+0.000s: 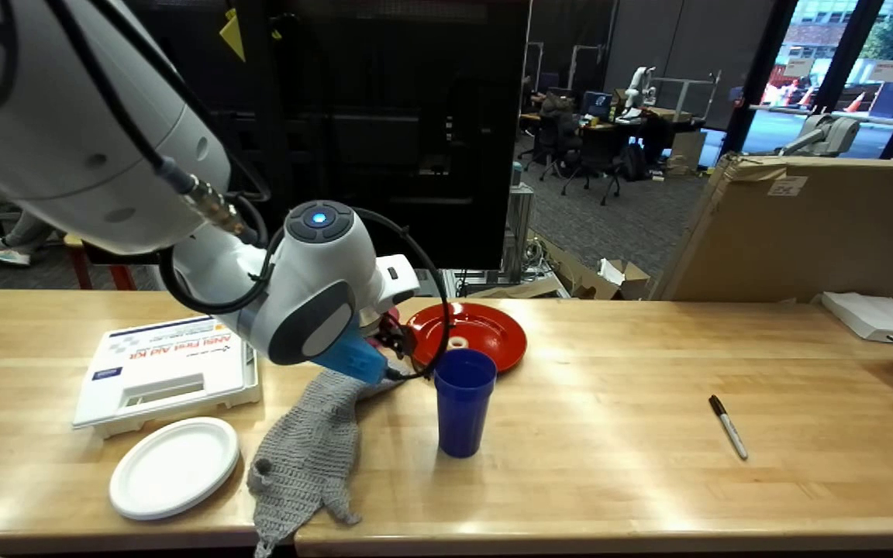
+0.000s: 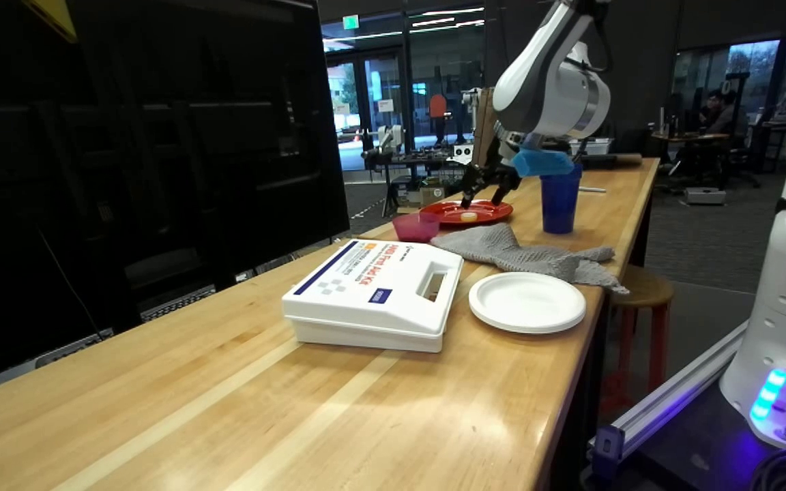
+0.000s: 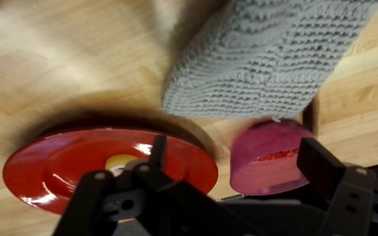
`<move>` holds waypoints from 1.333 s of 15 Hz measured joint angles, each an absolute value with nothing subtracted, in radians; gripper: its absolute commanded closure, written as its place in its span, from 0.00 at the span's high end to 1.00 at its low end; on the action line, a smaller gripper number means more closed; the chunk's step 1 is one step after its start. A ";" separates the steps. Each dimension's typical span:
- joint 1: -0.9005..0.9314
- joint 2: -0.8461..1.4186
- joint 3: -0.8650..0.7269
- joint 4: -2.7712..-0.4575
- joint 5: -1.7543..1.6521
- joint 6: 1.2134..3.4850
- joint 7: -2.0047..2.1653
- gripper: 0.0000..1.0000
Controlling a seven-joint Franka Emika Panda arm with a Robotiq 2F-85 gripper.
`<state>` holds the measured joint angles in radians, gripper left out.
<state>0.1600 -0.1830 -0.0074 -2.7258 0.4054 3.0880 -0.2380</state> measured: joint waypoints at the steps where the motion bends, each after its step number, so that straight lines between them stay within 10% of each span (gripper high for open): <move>1: 0.159 -0.165 -0.007 -2.713 0.405 3.116 -0.238 1.00; 20: 0.124 0.099 -0.071 -2.397 0.402 3.116 -0.237 1.00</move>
